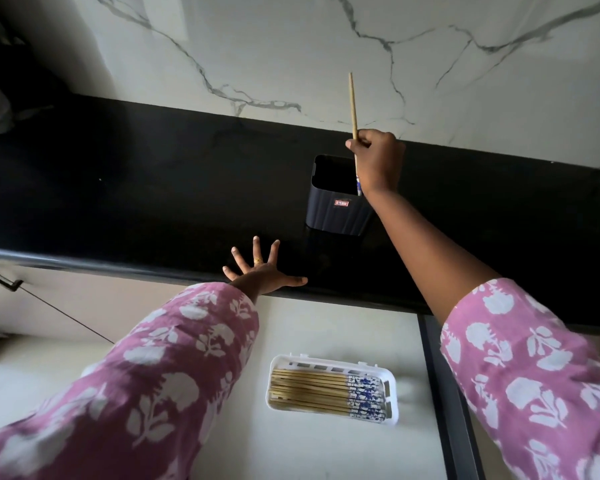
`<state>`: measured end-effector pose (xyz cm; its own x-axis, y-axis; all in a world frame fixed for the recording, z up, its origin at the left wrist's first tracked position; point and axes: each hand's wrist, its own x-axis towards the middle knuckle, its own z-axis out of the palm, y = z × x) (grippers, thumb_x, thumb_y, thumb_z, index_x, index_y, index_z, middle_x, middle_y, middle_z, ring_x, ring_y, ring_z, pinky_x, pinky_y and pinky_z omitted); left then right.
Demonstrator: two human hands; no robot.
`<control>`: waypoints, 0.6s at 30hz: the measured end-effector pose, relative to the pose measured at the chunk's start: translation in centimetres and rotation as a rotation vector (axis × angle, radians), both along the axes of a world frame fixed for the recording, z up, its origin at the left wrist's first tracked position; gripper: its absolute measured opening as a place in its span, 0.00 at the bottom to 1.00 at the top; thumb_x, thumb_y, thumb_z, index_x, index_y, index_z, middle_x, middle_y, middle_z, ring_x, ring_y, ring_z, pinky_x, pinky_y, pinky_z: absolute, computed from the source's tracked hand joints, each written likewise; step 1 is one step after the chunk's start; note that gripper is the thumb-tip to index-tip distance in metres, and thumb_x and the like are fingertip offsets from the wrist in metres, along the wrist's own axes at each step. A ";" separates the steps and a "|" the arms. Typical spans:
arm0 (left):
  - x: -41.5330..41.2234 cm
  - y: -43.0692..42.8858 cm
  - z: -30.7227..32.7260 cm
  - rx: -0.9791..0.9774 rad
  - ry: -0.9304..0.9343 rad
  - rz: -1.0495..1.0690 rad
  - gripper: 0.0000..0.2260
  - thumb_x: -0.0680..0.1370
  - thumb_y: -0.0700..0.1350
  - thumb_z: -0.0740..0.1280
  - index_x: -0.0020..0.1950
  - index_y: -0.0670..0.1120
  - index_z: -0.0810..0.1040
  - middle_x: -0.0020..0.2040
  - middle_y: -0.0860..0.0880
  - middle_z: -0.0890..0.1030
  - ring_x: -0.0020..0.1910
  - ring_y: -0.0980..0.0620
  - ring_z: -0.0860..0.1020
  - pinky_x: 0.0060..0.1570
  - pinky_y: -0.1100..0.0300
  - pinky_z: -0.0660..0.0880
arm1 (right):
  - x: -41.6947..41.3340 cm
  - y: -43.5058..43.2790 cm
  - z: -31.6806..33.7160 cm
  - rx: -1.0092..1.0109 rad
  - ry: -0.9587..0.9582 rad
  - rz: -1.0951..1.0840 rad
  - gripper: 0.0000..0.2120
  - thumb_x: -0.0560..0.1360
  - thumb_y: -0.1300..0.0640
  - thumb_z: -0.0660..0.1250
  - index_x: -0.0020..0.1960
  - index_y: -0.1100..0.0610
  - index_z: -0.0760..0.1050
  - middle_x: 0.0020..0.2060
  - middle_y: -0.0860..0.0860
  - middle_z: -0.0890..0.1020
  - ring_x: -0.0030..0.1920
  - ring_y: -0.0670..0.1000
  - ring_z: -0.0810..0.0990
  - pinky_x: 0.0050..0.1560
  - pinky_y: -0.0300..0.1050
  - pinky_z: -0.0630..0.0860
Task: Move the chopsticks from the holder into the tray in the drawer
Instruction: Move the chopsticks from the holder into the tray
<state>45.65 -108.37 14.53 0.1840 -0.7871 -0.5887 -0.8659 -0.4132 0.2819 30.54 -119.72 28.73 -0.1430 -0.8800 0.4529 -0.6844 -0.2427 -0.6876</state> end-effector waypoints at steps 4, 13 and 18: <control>0.1 0.0 -0.1 -0.002 0.001 -0.009 0.49 0.63 0.76 0.63 0.74 0.65 0.37 0.76 0.55 0.30 0.73 0.35 0.30 0.69 0.32 0.39 | -0.5 3.9 0.2 -0.156 -0.042 0.036 0.11 0.72 0.58 0.71 0.52 0.63 0.82 0.42 0.57 0.86 0.42 0.52 0.84 0.44 0.42 0.79; 0.1 0.1 -0.5 -0.021 -0.009 -0.010 0.49 0.63 0.77 0.62 0.75 0.65 0.39 0.77 0.55 0.33 0.74 0.35 0.32 0.69 0.32 0.39 | -0.9 13.1 -4.7 -0.410 -0.022 0.083 0.05 0.69 0.62 0.73 0.43 0.63 0.83 0.37 0.54 0.86 0.35 0.49 0.83 0.38 0.35 0.73; 0.1 0.2 -0.6 -0.026 -0.012 0.004 0.49 0.61 0.78 0.61 0.75 0.65 0.40 0.78 0.55 0.35 0.74 0.34 0.34 0.69 0.32 0.40 | -1.7 18.4 -13.0 -0.255 0.186 0.238 0.11 0.71 0.57 0.64 0.42 0.60 0.83 0.37 0.52 0.86 0.39 0.45 0.80 0.40 0.39 0.73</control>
